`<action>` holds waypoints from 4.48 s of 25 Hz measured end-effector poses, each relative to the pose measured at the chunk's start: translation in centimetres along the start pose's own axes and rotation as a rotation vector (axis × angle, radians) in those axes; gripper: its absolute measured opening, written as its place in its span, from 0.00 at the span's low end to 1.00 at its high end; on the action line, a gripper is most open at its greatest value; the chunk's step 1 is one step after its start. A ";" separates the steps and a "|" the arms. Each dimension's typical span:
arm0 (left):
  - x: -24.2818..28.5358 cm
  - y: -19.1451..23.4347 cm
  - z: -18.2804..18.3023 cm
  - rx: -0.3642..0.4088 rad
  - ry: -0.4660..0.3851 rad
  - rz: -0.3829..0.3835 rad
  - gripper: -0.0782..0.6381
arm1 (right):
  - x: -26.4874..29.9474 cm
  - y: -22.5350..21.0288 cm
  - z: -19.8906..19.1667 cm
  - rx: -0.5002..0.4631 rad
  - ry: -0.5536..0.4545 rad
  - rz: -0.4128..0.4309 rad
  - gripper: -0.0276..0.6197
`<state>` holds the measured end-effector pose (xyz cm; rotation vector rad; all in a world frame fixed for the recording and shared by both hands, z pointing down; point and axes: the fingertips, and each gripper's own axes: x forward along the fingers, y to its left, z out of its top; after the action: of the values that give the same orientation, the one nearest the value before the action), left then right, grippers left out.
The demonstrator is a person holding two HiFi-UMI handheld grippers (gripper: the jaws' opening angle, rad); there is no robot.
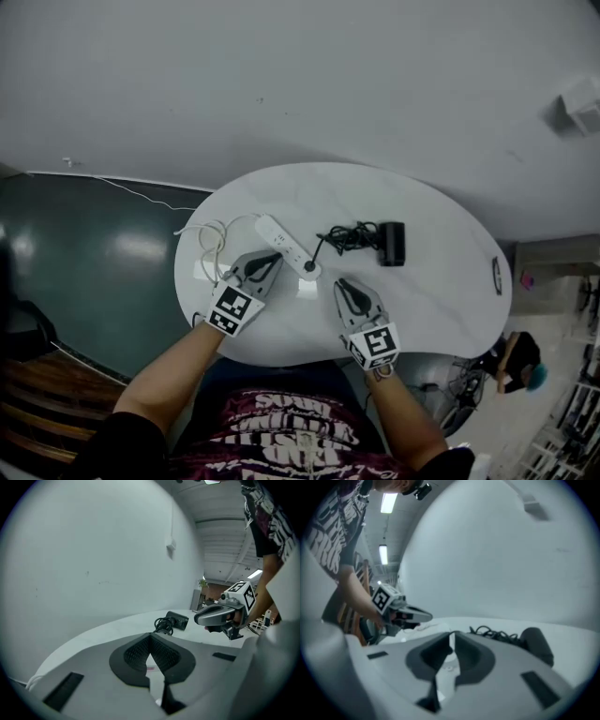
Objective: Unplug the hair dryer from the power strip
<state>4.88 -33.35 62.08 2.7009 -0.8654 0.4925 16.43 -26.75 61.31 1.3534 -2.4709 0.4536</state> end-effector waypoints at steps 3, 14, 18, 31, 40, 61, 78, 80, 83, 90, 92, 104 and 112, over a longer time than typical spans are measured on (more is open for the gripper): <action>-4.7 -0.1 1.6 -0.041 -0.077 0.087 0.13 | -1.3 0.2 2.7 -0.042 -0.042 -0.041 0.11; -11.2 -0.4 9.4 0.052 -0.218 0.120 0.13 | -1.4 5.0 6.5 -0.056 -0.091 -0.038 0.10; -12.4 0.1 11.3 0.068 -0.257 0.090 0.13 | -1.6 5.6 7.0 -0.009 -0.089 -0.081 0.10; -11.5 -1.9 9.5 0.089 -0.239 -0.047 0.13 | -5.4 8.4 5.9 0.079 -0.061 -0.208 0.10; -5.0 -2.0 7.3 0.116 -0.120 -0.003 0.13 | -5.9 4.3 2.4 0.097 0.011 -0.195 0.11; 8.7 1.3 -4.3 0.182 0.253 0.044 0.13 | 9.5 2.1 -4.6 0.227 0.335 0.307 0.41; 9.7 1.6 -5.2 0.279 0.250 0.102 0.13 | 10.8 2.3 -3.0 0.288 0.213 0.327 0.11; 9.6 1.6 -5.2 0.281 0.253 0.103 0.13 | 10.6 2.7 -2.9 0.292 0.200 0.327 0.11; 9.5 1.6 -5.0 0.270 0.252 0.113 0.13 | 10.4 2.6 -2.4 0.369 0.175 0.312 0.10; 10.0 1.7 -5.3 0.294 0.250 0.129 0.13 | 9.6 0.2 6.6 0.469 -0.085 0.350 0.09; 9.7 1.6 -5.6 0.280 0.260 0.128 0.13 | 9.8 -0.2 5.8 0.432 -0.024 0.357 0.09; 10.1 1.8 -6.0 0.255 0.292 0.098 0.13 | 9.5 -0.7 -1.9 0.457 0.224 0.242 0.36; 5.0 1.7 -0.5 0.109 0.080 0.004 0.13 | 6.0 1.3 -3.9 0.339 0.396 0.185 0.44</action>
<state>7.57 -37.13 64.72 2.7563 -0.8450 0.6627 12.63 -29.03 67.02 1.0172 -2.2568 1.1091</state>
